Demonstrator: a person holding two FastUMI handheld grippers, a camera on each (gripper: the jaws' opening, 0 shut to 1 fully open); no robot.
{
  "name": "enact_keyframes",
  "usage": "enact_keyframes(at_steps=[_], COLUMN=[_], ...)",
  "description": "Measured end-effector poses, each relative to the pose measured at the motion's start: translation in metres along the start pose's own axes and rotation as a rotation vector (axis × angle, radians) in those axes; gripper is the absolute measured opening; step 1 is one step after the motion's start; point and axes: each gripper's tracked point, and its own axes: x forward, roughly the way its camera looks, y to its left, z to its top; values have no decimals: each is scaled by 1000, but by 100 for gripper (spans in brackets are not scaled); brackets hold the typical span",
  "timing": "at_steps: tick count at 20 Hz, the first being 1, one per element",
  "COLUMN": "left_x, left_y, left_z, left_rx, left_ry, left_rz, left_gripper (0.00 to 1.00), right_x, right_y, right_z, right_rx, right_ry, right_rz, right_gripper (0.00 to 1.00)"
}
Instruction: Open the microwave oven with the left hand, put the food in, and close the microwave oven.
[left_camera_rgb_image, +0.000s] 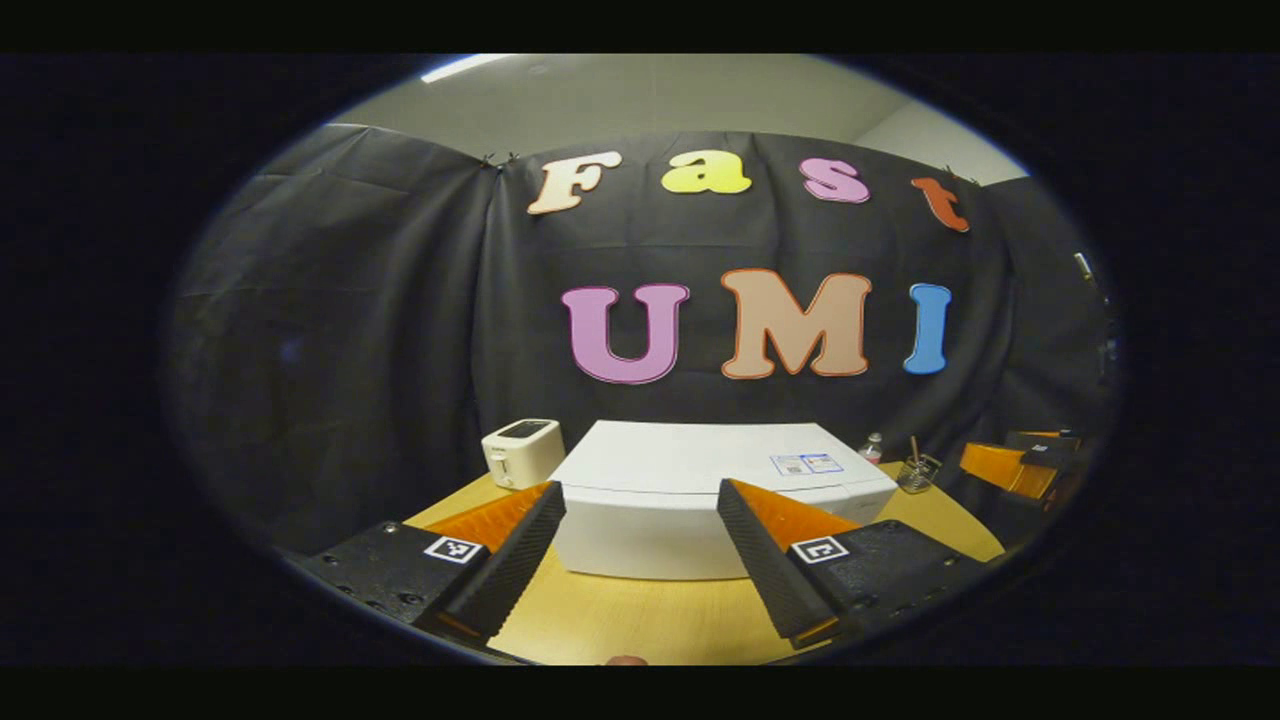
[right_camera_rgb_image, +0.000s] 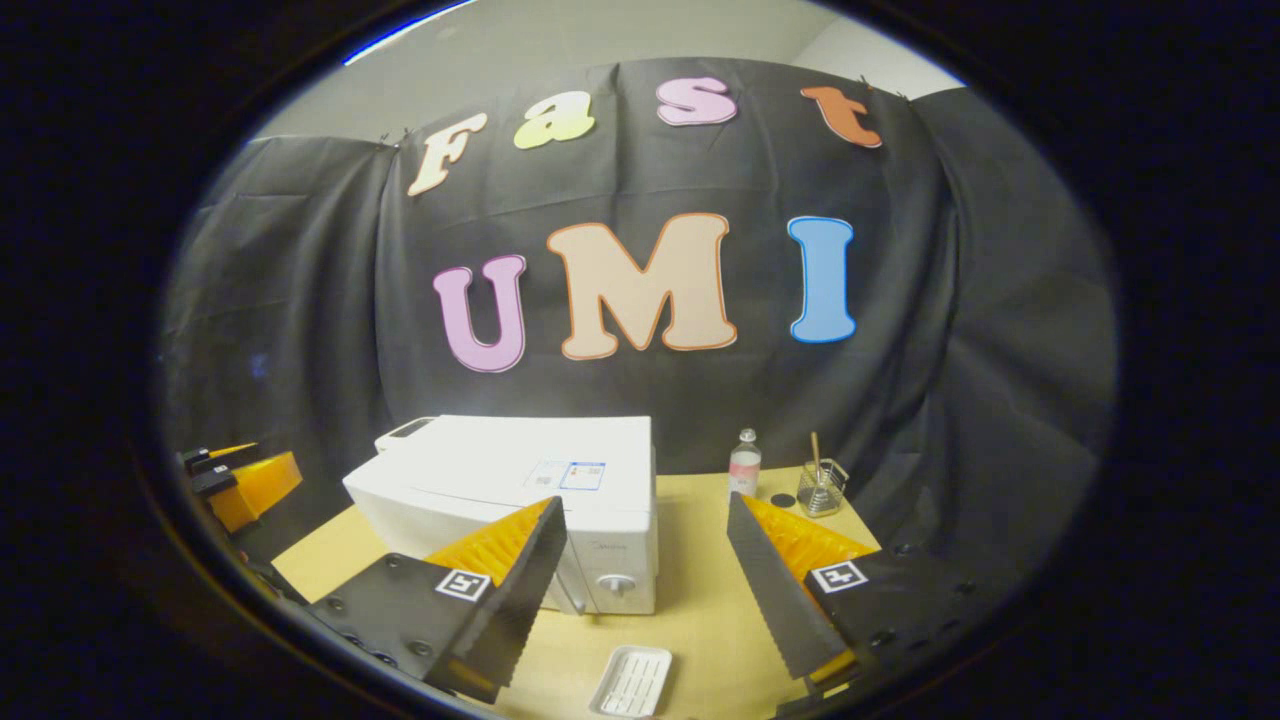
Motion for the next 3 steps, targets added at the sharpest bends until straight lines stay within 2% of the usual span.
enact_keyframes(at_steps=[3], left_x=[-4], left_y=[1], left_z=[-1], left_rx=[-2], left_ry=[-2], left_rz=[0], left_gripper=[96], right_x=[-7], right_y=[0], right_z=[-2], right_rx=[-12], right_ry=[2], right_rz=[-2], right_gripper=[92])
